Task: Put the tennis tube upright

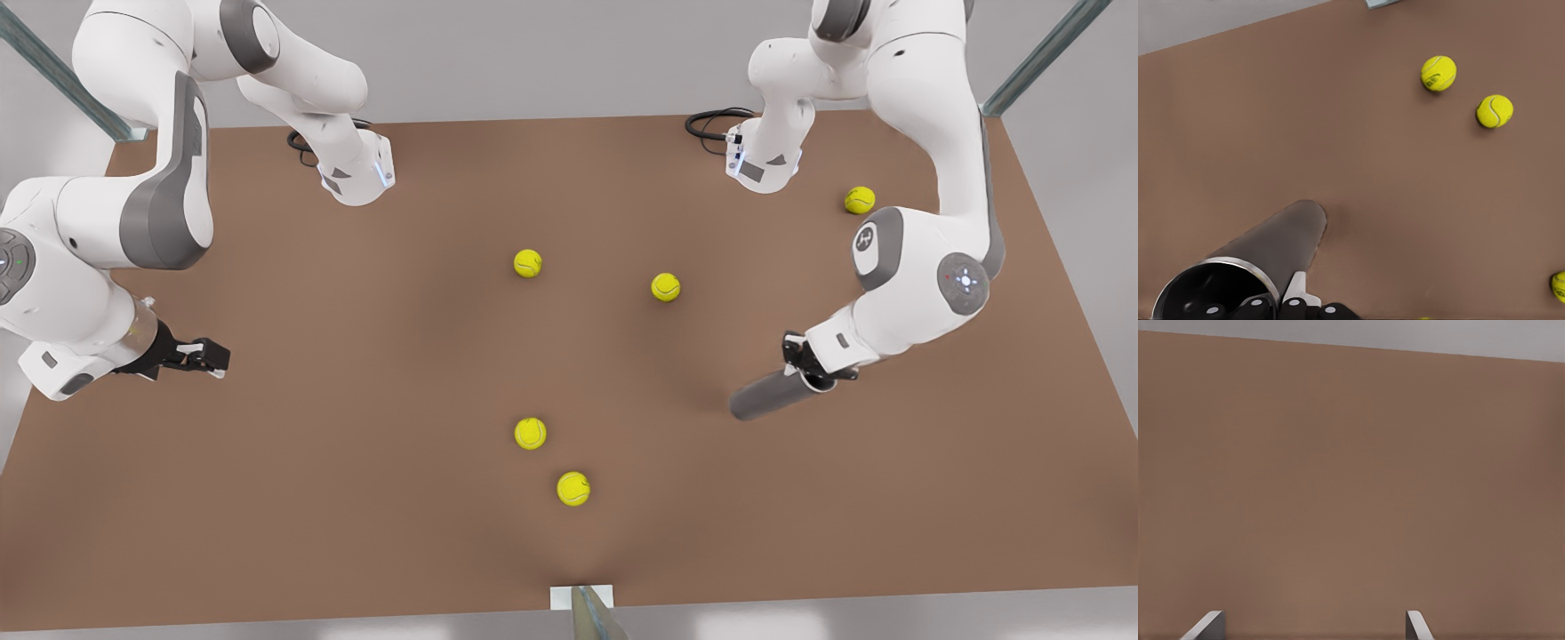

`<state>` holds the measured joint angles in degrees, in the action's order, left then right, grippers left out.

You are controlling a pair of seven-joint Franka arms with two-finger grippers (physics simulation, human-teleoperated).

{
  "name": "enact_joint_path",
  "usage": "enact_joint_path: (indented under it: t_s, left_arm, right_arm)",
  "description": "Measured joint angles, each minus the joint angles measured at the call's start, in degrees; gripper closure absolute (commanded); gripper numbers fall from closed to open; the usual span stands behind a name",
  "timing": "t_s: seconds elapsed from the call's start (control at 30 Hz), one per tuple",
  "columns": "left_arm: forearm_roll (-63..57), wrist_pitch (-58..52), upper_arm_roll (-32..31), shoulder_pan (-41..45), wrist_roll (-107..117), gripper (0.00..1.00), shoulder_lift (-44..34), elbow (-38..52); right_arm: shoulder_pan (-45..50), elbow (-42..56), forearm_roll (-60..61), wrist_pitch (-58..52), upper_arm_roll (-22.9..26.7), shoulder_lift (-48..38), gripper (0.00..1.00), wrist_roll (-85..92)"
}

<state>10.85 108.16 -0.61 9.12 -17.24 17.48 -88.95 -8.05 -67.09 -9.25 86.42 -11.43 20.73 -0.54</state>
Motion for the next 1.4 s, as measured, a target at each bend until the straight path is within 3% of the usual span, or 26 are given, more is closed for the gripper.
enact_joint_path:
  t_s: [0.23, 0.77, 0.8, 0.83, 0.87, 0.9, 1.4]
  left_arm:
    - [-8.44, 0.31, 0.10, -0.05, 3.77, 0.79, 2.59, 2.50]
    - [-9.90, 1.44, 0.09, -0.16, 10.48, 0.79, 7.89, 2.55]
    - [-9.92, 1.47, 0.09, -0.16, 10.73, 0.77, 7.94, 2.54]
    - [-9.92, 1.49, 0.09, -0.16, 10.96, 0.57, 7.97, 2.53]
    - [-9.85, 1.50, 0.09, -0.16, 11.15, 0.14, 7.98, 2.53]
    - [-9.65, 1.51, 0.10, -0.16, 11.28, 0.00, 7.99, 2.53]
    - [-9.62, 1.54, 0.07, -0.07, 12.61, 0.00, 7.63, 3.45]
  right_arm:
    - [0.12, 0.01, 0.07, 0.00, -0.07, 0.00, 0.00, -0.05]
    - [-0.09, -0.01, 0.08, 0.00, -0.07, 0.00, 0.00, -0.07]
    - [-0.11, -0.01, 0.08, 0.00, -0.07, 0.00, 0.00, -0.08]
    - [-0.12, -0.01, 0.08, 0.00, -0.07, 0.00, 0.00, -0.08]
    - [-0.11, 0.00, 0.08, 0.00, -0.06, 0.00, 0.00, -0.08]
    - [-0.11, 0.00, 0.08, 0.00, -0.06, 0.00, 0.00, -0.08]
    - [-0.10, -0.01, 0.08, 0.00, -0.06, 0.00, 0.00, -0.09]
